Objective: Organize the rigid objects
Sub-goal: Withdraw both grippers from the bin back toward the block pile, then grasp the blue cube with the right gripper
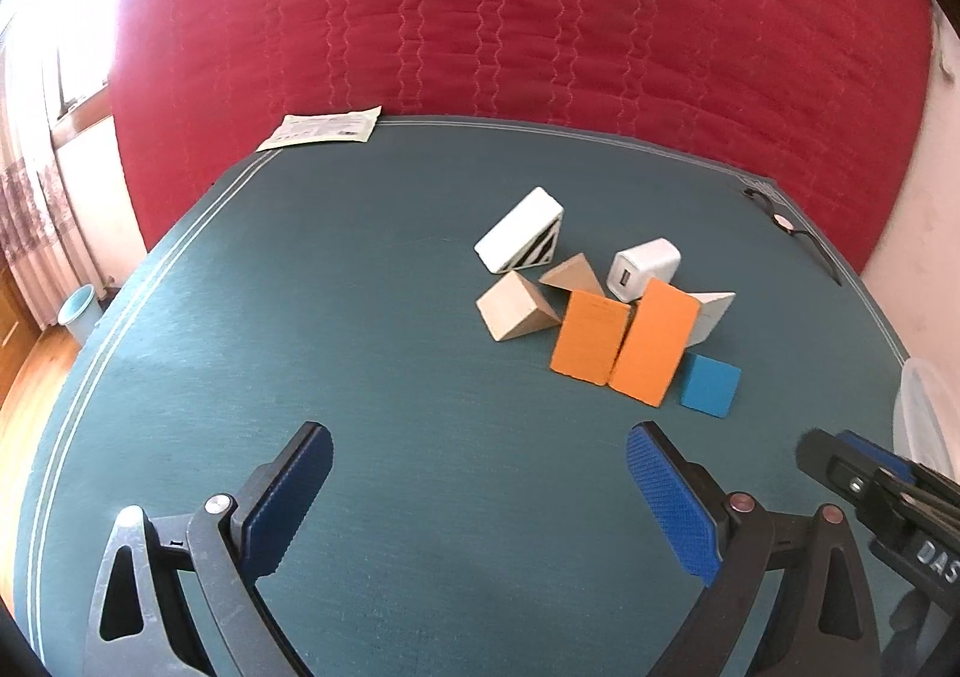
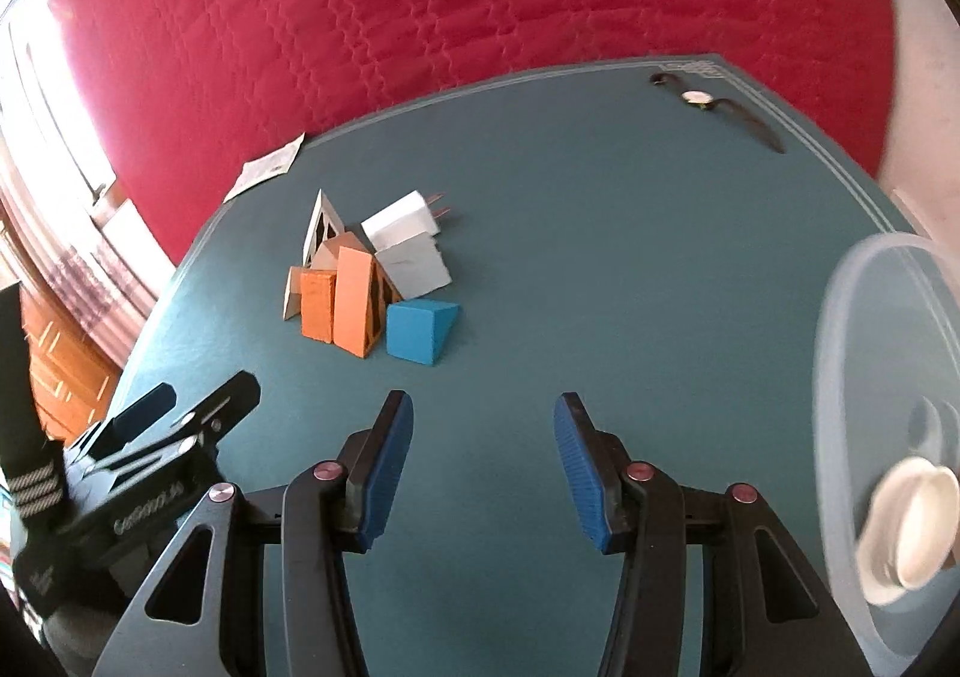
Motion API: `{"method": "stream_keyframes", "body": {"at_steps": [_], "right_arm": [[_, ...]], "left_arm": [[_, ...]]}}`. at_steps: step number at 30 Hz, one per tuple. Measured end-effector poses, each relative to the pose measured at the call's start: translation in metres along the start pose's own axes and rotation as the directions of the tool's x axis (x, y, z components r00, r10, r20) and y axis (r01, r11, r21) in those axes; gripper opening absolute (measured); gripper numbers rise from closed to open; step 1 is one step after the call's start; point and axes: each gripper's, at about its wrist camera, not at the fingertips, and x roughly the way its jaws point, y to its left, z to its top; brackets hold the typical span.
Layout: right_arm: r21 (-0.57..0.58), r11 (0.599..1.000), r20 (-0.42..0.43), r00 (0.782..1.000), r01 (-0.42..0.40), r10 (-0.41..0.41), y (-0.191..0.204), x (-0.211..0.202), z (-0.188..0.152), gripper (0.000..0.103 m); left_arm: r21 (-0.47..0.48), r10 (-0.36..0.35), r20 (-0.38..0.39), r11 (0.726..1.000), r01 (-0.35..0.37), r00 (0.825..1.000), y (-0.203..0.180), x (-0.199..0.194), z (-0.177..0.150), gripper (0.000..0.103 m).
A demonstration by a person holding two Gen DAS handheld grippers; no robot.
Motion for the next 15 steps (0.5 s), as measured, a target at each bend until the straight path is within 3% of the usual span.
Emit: {"method": "stream_keyframes", "body": {"at_steps": [15], "right_arm": [[-0.051, 0.999, -0.012, 1.000, -0.012, 0.011, 0.031, 0.047, 0.030, 0.051]], "left_arm": [[-0.055, 0.038, -0.009, 0.998, -0.039, 0.999, 0.023, 0.008, 0.000, 0.100]]}}
